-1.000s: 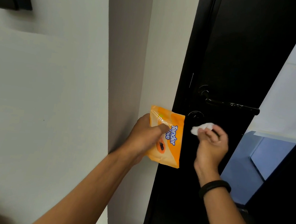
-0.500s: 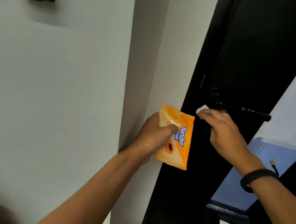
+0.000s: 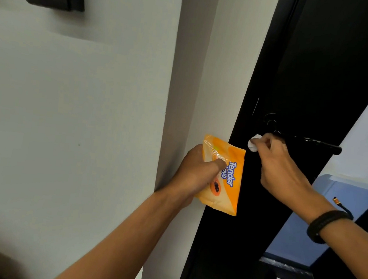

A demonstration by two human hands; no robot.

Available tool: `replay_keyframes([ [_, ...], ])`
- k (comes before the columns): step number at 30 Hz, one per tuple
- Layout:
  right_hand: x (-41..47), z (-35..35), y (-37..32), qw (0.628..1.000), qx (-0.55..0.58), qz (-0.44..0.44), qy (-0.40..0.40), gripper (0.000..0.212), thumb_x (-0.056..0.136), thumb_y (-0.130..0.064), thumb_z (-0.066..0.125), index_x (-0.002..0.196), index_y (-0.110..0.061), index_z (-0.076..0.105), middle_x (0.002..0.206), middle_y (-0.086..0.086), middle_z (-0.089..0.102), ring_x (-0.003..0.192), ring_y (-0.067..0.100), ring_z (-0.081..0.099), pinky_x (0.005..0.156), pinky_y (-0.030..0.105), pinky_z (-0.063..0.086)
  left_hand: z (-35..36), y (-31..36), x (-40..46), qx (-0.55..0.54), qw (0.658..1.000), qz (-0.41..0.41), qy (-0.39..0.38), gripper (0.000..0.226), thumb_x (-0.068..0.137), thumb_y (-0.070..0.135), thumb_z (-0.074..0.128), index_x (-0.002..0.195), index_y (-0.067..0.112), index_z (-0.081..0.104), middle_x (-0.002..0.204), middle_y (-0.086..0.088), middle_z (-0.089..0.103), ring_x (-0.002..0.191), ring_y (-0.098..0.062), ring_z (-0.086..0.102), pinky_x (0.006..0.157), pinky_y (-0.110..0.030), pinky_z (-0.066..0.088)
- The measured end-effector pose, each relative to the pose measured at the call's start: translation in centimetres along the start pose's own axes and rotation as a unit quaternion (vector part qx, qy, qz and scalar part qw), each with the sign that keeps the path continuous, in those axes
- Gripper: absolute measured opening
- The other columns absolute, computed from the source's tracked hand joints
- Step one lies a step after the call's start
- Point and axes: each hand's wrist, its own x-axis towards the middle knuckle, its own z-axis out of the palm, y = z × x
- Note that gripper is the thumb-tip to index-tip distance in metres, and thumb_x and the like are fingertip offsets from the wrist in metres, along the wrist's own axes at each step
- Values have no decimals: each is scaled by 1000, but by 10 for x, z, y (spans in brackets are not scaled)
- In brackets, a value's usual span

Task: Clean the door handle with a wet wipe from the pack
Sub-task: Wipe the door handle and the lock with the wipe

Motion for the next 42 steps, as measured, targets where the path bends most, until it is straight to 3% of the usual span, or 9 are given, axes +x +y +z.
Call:
replay_keyframes([
  [5,-1,-7,7,987,-144,-64,-10,82,69,-4,83,144,-15,53,142,11,46,118,32,53,85,41,54,1,0,0,5,1000,1,-8,38,100,34,67,135,26,57,133,-3,71,115,-26,72,101,-49,59],
  [11,14,-27,18,942,-245,-226,-36,61,76,-5,71,137,-4,62,128,13,64,104,30,63,87,37,56,1,1,-2,4,1000,0,-6,31,100,32,66,130,28,57,132,-3,71,114,-26,72,97,-45,60],
  [14,9,-29,16,940,-249,-226,-56,53,83,-10,68,134,-2,61,132,17,62,114,33,60,97,41,56,1,2,-3,3,1000,-1,-3,29,100,31,67,128,27,58,130,-4,73,112,-26,73,99,-48,60],
  [18,2,-26,10,914,-308,-251,-81,58,90,-18,53,142,5,53,146,25,49,131,44,49,117,51,38,2,3,-4,2,1000,-5,0,35,99,32,68,132,26,59,129,-3,73,111,-25,73,100,-50,60],
  [23,-2,-24,-4,933,-290,-190,-92,69,87,-29,52,147,5,47,148,25,44,140,42,40,123,50,30,3,3,-4,2,1000,-6,0,36,99,31,68,134,25,59,129,-4,74,111,-26,74,100,-51,60],
  [27,1,-18,-23,882,-404,-190,-151,74,98,-45,35,147,10,41,149,32,35,138,53,33,125,58,18,4,1,-2,-2,1000,-1,11,33,99,29,68,130,25,60,125,-4,75,108,-25,74,99,-51,61],
  [30,6,-26,-20,865,-420,-232,-144,78,98,-53,28,140,9,51,143,29,41,131,49,39,121,56,22,4,0,-3,-2,1000,-1,9,33,100,30,68,131,26,59,127,-3,74,109,-25,74,98,-49,61],
  [34,7,-34,-8,892,-357,-247,-126,73,93,-48,35,138,6,55,139,25,48,131,41,45,123,49,26,4,1,-4,-3,1000,-1,11,32,99,31,68,130,26,60,127,-3,74,109,-25,74,100,-51,60],
  [42,-12,-25,-11,991,-123,-52,-10,72,79,-35,59,140,2,50,134,17,51,117,33,55,98,39,50,3,1,-6,-2,1000,13,-6,18,100,28,67,117,30,62,126,-4,74,110,-25,74,98,-48,61],
])
